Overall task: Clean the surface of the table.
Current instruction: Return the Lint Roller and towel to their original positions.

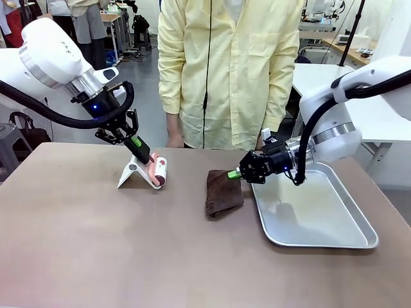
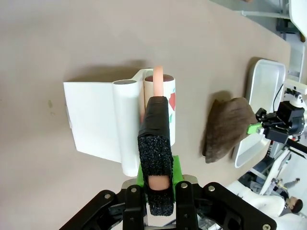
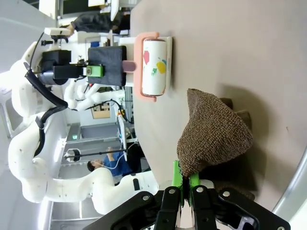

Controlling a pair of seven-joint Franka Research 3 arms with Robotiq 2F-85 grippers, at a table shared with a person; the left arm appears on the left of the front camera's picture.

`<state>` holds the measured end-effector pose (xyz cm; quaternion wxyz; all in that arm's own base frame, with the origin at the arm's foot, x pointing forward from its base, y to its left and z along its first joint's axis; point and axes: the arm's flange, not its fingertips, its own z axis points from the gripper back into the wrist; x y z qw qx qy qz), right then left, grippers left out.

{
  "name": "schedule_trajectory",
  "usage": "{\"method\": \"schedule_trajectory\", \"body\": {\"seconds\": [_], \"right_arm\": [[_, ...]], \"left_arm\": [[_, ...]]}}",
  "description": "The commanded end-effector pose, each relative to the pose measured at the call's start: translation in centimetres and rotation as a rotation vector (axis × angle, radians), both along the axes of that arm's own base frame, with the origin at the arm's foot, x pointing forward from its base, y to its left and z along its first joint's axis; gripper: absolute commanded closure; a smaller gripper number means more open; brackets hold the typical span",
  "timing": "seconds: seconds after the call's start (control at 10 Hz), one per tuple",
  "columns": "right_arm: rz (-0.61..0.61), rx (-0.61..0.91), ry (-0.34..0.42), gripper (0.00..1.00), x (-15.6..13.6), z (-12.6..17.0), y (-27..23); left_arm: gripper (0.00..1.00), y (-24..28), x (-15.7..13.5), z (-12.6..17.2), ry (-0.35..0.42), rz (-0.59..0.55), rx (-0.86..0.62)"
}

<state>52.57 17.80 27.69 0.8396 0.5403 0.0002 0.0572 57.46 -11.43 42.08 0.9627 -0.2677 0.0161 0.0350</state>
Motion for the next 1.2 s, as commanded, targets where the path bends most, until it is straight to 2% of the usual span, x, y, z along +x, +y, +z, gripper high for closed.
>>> {"method": "schedule_trajectory", "body": {"seconds": [0.0,0.2,0.3,0.4,0.5,0.6,0.9,1.0,1.1], "right_arm": [[0.014,0.006,0.024,0.94,1.0,0.2,0.4],[0.016,0.008,0.017,0.94,1.0,0.1,0.4],[0.018,0.004,0.024,0.87,1.0,0.0,0.3],[0.027,0.021,0.033,0.38,1.0,-0.1,0.2],[0.027,0.021,0.042,0.30,1.0,-0.1,0.2],[0.037,0.029,0.038,0.00,1.0,-0.1,0.1],[0.041,0.027,0.040,0.00,0.9,-0.2,0.0],[0.085,0.030,0.043,0.05,0.7,-0.2,0.0],[0.082,0.033,0.039,0.00,0.6,-0.1,-0.3]], "left_arm": [[0.78,-0.7,0.6,-0.2,0.001,-0.002,0.069],[0.78,-0.9,0.7,-0.4,0.005,-0.001,0.071],[0.73,-0.9,0.7,-0.4,0.015,-0.001,0.067],[0.20,-0.9,0.7,-0.4,0.017,0.003,0.059],[0.16,-0.8,0.8,-0.4,0.012,0.012,0.070],[0.00,-0.1,0.9,0.0,0.000,0.049,0.059],[0.00,0.5,0.9,0.2,-0.008,0.070,0.054],[0.00,1.1,0.9,0.5,-0.012,0.084,0.047],[0.00,1.7,0.8,0.7,-0.018,0.101,0.039]]}}
